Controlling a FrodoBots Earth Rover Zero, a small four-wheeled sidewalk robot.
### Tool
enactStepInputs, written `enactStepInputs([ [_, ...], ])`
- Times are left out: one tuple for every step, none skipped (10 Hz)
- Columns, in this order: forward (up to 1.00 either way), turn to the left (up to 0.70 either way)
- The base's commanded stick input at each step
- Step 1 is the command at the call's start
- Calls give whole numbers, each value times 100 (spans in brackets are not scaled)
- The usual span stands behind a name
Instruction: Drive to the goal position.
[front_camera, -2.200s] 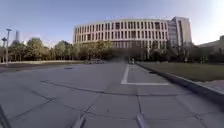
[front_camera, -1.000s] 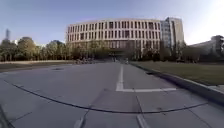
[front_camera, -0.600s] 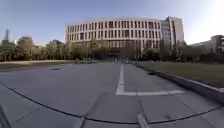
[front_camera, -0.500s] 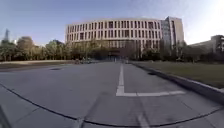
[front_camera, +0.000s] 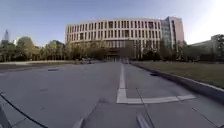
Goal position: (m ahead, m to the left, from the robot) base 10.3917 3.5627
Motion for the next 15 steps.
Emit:
enactStepInputs([
  [60,0],
  [60,0],
  [60,0],
  [60,0],
  [60,0],
  [60,0],
  [60,0],
  [60,0],
  [60,0],
  [60,0],
  [60,0],
  [60,0],
  [60,0],
  [60,0],
  [60,0],
])
